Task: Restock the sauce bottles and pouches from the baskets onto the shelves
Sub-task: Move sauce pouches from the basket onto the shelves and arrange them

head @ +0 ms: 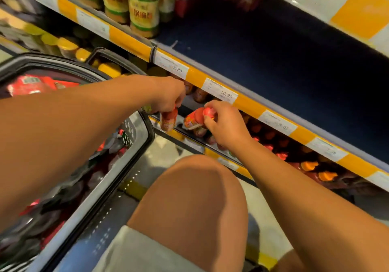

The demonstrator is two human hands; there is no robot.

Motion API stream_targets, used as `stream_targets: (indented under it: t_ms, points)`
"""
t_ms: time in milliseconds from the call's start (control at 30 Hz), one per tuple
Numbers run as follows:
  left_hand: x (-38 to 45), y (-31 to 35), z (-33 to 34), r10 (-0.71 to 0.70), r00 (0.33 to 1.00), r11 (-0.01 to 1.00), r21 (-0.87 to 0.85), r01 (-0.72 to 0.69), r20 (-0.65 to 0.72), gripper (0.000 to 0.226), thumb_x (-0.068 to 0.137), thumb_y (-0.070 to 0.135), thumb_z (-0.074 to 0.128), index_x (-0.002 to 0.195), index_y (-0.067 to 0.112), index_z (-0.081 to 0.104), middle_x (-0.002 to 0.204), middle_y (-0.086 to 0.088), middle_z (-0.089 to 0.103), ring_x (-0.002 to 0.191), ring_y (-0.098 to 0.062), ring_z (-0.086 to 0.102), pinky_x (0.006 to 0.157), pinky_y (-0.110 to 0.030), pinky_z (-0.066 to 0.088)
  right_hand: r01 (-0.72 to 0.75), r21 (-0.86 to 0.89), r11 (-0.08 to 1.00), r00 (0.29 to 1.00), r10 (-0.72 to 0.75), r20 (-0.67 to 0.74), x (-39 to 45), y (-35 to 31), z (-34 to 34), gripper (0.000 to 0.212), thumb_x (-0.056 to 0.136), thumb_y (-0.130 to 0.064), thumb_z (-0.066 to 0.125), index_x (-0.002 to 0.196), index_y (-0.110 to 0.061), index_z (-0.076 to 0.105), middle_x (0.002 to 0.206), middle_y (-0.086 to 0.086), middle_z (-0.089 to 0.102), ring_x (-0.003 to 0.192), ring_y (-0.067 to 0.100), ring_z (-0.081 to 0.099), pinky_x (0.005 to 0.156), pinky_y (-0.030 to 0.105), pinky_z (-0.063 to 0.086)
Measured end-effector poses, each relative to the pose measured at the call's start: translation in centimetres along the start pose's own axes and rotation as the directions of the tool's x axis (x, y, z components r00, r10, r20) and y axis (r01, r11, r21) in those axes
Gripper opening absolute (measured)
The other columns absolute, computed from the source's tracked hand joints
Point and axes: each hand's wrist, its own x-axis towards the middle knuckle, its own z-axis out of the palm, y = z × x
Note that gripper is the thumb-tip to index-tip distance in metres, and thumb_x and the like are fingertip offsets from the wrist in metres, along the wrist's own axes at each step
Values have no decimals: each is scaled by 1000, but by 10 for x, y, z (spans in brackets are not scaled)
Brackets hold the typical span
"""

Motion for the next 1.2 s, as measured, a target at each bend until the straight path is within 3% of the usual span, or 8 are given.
stream_targets:
  t_ms: [233,400,567,733,800,867,1067,1200]
  points:
    - [26,-11,22,-29,999,994,-102,32,27,24,93,5,59,106,19,74,107,-6,69,92,-30,65,85,-46,58,-7,-110,994,1000,10,25,24,3,31,34,102,-27,59,136,-24,62,123,5,66,112,27,63,90,46,56]
    - [42,-15,31,-51,999,985,-166,50,3,24,94,5,59,108,13,76,111,-10,72,92,-28,64,85,-42,56,-36,-124,992,999,40,29,39,8,42,31,99,-27,65,130,-22,64,118,6,71,108,29,66,89,47,58]
    - [60,-21,38,-60,997,979,-198,50,-47,23,94,7,61,112,6,75,109,-13,72,84,-26,58,78,-40,55,-76,-130,989,994,84,63,60,15,52,5,96,-27,63,96,-22,64,88,1,65,84,27,63,73,40,52]
    - [70,-23,43,-91,989,975,-213,65,-116,5,93,18,65,90,19,69,104,-9,74,86,-24,67,72,-34,55,-93,-174,980,988,112,108,76,26,61,16,102,-34,57,93,-20,58,84,2,59,78,25,56,69,33,40]
    - [76,-24,47,-77,991,985,-164,58,-111,16,98,22,62,107,15,73,113,-11,72,101,-29,67,82,-38,55,-93,-203,975,984,121,129,82,30,65,14,102,-35,58,97,-22,57,90,3,59,82,25,53,73,33,41]
    - [82,-23,51,-79,994,986,-156,67,-74,27,103,24,57,117,7,72,114,-15,71,100,-32,64,75,-37,48,-95,-229,969,980,132,148,86,32,69,13,101,-35,59,100,-23,56,92,4,59,83,26,53,75,34,42]
    - [85,-24,51,-108,983,991,-90,96,-145,20,99,19,59,83,7,61,71,-6,50,77,-30,54,65,-37,39,-120,-264,957,964,176,200,96,35,81,19,100,-36,59,110,-20,63,95,6,64,92,32,62,76,36,46]
    - [88,-23,49,-155,971,982,-133,131,-185,37,99,20,61,67,13,44,68,-6,45,62,-24,45,66,-37,41,-149,-215,965,969,186,163,99,35,83,27,99,-44,61,83,-23,57,75,1,58,75,27,60,62,30,40]
